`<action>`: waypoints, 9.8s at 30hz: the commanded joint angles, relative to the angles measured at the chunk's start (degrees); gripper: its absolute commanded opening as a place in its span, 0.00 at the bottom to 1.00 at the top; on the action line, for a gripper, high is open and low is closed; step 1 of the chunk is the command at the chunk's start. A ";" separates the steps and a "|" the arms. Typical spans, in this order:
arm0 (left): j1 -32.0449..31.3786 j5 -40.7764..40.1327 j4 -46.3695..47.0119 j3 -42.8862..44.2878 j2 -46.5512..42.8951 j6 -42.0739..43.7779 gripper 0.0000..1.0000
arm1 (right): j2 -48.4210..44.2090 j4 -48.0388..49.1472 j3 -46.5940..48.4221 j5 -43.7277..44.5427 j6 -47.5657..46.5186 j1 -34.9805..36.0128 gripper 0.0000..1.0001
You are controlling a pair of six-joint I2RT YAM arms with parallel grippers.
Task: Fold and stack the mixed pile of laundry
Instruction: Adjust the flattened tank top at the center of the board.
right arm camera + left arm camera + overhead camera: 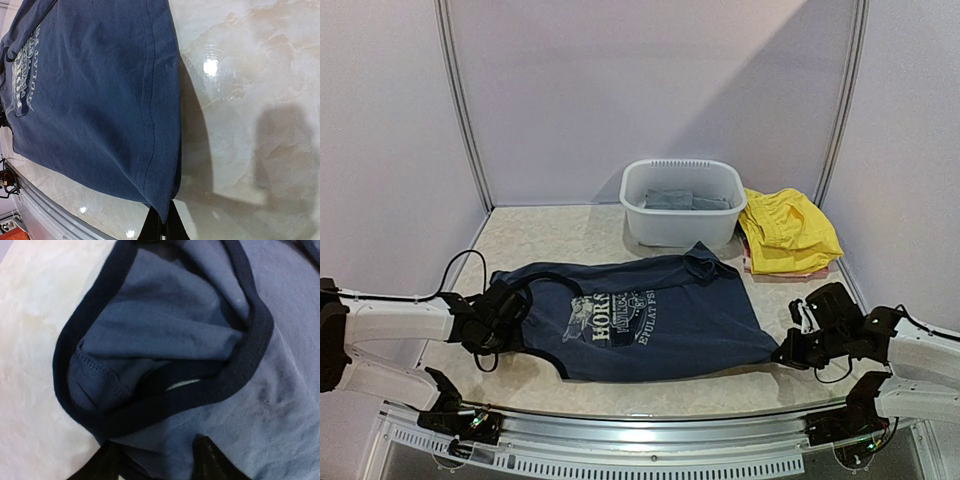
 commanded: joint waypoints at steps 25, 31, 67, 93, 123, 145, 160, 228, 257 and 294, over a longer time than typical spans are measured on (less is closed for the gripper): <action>1.04 6.76 -19.80 1.61 -41.22 -1.62 0.00 | -7.10 -19.79 10.21 1.02 -2.57 0.39 0.00; 0.67 8.49 -21.41 1.47 -48.02 -4.26 0.00 | -13.89 -28.94 12.71 1.04 -0.28 0.38 0.00; 0.16 11.83 1.23 9.97 -16.40 11.66 0.46 | 24.88 10.68 26.73 3.39 -10.94 0.96 0.64; 0.24 15.13 20.49 16.79 16.04 16.97 0.35 | 61.09 -3.09 52.36 13.78 -19.54 7.57 0.53; -10.21 13.22 8.93 19.94 20.04 20.87 0.38 | 60.40 -5.48 49.22 18.57 -20.89 7.51 0.20; -10.92 16.90 16.74 19.67 23.06 20.07 0.00 | 59.23 -4.63 47.89 18.72 -19.52 6.98 0.00; -7.72 9.67 3.73 34.70 21.42 25.33 0.00 | 54.27 1.38 50.96 4.22 -17.63 -0.32 0.00; -12.26 12.57 12.34 35.35 38.14 24.04 0.64 | 56.37 8.39 34.11 6.34 -16.74 2.46 0.53; -22.40 -7.08 -8.29 26.52 19.45 16.65 0.68 | 42.37 -6.43 40.24 28.18 -4.27 17.58 0.64; 0.25 -7.17 15.10 2.12 3.06 2.68 0.40 | 63.97 3.01 48.96 12.23 -14.57 9.95 0.62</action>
